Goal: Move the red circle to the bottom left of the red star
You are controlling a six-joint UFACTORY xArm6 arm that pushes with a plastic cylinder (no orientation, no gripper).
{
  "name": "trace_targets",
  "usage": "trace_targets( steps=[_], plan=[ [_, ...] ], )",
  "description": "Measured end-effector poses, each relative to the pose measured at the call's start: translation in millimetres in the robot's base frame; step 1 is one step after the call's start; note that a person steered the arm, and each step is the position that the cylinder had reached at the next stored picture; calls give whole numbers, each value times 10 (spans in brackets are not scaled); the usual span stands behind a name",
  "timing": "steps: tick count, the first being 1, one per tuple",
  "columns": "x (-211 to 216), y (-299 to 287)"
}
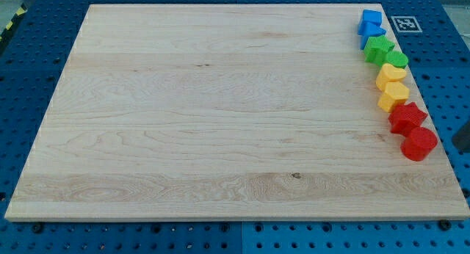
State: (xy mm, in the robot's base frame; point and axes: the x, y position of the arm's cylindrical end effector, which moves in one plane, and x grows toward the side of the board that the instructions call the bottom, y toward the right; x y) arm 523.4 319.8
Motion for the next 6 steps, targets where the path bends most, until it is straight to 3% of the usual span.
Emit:
trace_targets(
  steps=[3, 5, 6],
  plan=[
    [203, -429],
    [27, -216],
    [-11, -625]
  ],
)
